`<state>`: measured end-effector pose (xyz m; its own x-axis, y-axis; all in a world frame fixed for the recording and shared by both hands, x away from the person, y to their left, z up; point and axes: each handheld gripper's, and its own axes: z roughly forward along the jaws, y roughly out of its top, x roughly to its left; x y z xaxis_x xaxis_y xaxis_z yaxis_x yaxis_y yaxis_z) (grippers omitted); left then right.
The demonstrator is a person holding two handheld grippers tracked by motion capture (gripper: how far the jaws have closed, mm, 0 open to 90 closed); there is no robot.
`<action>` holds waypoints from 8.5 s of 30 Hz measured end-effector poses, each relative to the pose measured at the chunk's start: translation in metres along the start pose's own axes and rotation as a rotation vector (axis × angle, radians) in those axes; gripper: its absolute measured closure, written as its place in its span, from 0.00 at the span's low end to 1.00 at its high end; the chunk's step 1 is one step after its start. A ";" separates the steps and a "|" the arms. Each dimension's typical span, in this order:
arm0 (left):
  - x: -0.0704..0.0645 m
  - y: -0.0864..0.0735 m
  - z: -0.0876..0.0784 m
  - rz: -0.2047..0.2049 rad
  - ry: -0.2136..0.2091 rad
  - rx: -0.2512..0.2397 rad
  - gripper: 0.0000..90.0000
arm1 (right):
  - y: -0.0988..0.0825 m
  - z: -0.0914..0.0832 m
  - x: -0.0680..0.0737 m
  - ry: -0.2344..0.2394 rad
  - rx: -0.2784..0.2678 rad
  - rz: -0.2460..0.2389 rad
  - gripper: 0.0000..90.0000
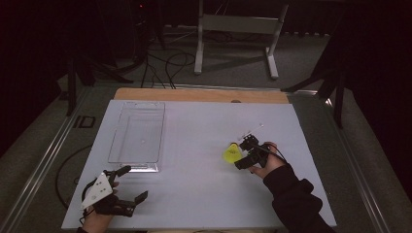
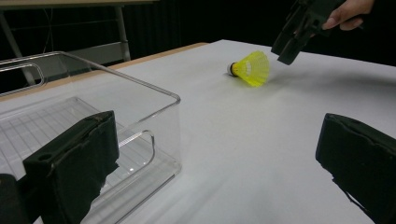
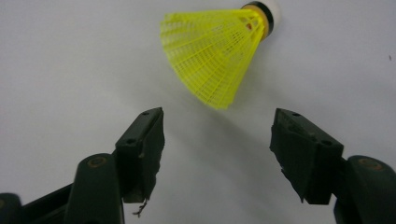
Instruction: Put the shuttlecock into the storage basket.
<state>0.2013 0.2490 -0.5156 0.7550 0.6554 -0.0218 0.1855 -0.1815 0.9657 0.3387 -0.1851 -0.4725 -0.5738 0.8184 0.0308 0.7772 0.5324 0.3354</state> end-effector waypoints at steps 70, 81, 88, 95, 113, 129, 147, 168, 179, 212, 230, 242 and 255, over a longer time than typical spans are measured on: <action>0.000 -0.001 0.001 0.005 0.000 0.011 0.00 | 0.016 0.006 -0.029 0.164 0.153 -0.058 1.00; 0.000 0.000 0.003 0.005 0.002 0.031 0.00 | 0.006 -0.003 -0.033 0.224 0.189 -0.199 1.00; -0.004 0.003 0.005 0.014 -0.014 0.056 0.00 | -0.001 -0.005 -0.030 0.302 0.206 -0.322 1.00; -0.014 0.018 0.012 0.053 -0.079 0.123 0.00 | -0.001 -0.007 -0.027 0.348 0.234 -0.385 1.00; -0.026 0.072 0.046 0.110 -0.343 0.266 0.00 | 0.002 -0.022 -0.006 0.403 0.188 -0.672 1.00; -0.034 0.109 0.085 0.193 -0.538 0.416 0.00 | 0.001 -0.031 0.008 0.474 0.192 -0.795 1.00; -0.055 0.141 0.135 0.356 -0.620 0.475 0.08 | 0.010 -0.038 0.022 0.493 0.204 -0.858 1.00; -0.080 0.132 0.184 0.424 -0.712 0.552 0.28 | 0.017 -0.042 0.036 0.530 0.202 -0.893 1.00; -0.087 0.126 0.193 0.480 -0.723 0.577 0.57 | 0.020 -0.044 0.038 0.540 0.203 -0.904 1.00; -0.076 0.133 0.188 0.450 -0.791 0.665 0.73 | 0.010 -0.053 0.042 0.350 0.113 -0.891 0.51; -0.034 0.147 0.154 0.372 -0.695 0.680 0.73 | -0.005 -0.066 0.014 0.315 -0.037 -0.710 0.16; 0.001 0.157 0.131 0.328 -0.642 0.683 0.73 | -0.018 -0.073 -0.003 0.376 -0.222 -0.625 0.11; 0.037 0.159 0.106 0.270 -0.571 0.700 0.73 | -0.043 -0.081 -0.013 0.365 -0.409 -0.546 0.11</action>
<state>0.3252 0.1662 -0.3903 0.9872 0.1024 -0.1225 0.1552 -0.7955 0.5857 0.2918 -0.2357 -0.4112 -0.9523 0.3018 0.0455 0.2430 0.6594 0.7114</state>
